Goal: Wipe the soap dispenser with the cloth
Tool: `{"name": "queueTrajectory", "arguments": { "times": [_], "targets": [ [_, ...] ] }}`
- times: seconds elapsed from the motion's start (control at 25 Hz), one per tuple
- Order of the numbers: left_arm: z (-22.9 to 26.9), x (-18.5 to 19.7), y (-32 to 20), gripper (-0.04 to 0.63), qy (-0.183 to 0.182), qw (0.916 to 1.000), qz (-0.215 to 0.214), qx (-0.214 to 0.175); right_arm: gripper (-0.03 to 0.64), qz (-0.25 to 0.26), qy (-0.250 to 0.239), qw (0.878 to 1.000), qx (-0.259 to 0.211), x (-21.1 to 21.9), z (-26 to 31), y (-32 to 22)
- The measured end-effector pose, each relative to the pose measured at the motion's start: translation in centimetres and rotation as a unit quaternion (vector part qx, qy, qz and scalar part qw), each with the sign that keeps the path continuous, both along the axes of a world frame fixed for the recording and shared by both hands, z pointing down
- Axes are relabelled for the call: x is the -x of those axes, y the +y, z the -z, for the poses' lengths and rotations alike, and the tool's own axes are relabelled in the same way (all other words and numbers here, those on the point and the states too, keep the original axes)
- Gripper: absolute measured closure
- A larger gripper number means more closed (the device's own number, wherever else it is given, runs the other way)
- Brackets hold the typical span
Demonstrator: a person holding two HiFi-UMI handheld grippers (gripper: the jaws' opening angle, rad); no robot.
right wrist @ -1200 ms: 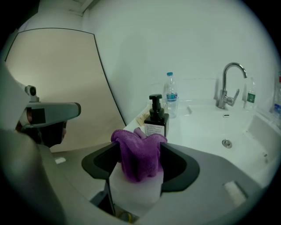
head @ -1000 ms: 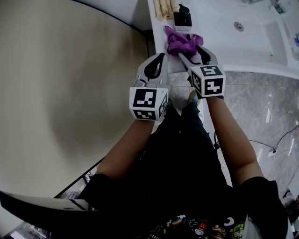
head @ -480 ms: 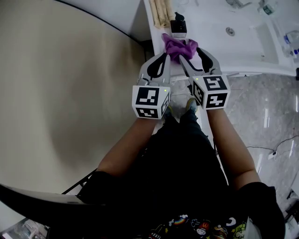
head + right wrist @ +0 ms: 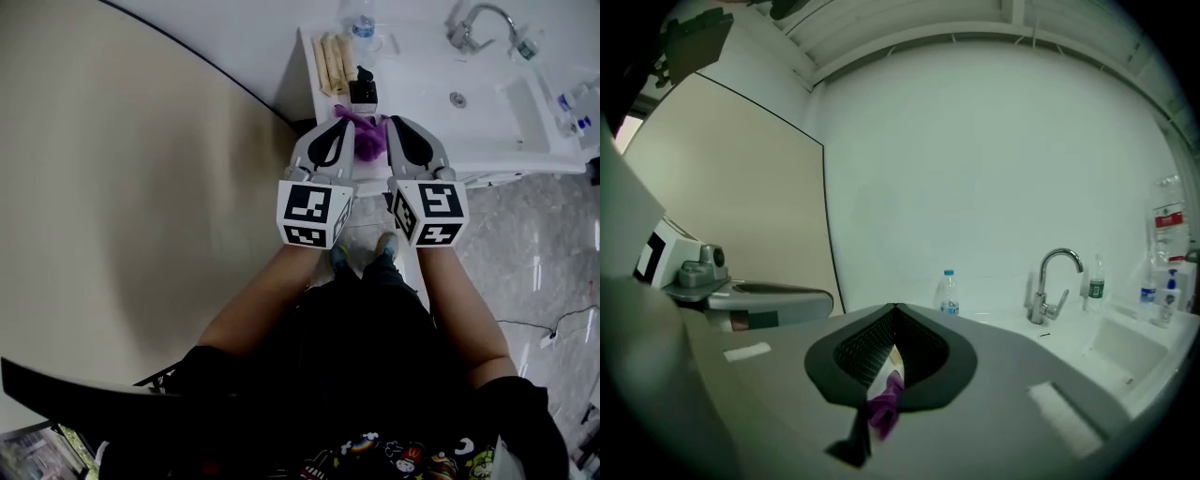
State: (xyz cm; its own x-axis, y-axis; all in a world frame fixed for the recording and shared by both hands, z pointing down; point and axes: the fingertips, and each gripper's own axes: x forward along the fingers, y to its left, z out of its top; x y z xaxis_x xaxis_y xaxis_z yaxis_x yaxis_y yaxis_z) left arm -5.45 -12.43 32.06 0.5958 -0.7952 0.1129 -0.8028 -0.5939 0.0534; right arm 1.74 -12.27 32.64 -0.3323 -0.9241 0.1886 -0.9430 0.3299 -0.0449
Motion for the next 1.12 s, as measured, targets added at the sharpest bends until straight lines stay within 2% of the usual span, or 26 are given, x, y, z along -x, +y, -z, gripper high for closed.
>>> {"name": "queueTrajectory", "arguments": {
  "times": [1.12],
  "targets": [
    [-0.4,1.2,0.3,0.594,0.000,1.0000,0.003,0.004,0.597,0.004,0.019,1.000,-0.002,1.4,-0.5,0.6]
  ]
}}
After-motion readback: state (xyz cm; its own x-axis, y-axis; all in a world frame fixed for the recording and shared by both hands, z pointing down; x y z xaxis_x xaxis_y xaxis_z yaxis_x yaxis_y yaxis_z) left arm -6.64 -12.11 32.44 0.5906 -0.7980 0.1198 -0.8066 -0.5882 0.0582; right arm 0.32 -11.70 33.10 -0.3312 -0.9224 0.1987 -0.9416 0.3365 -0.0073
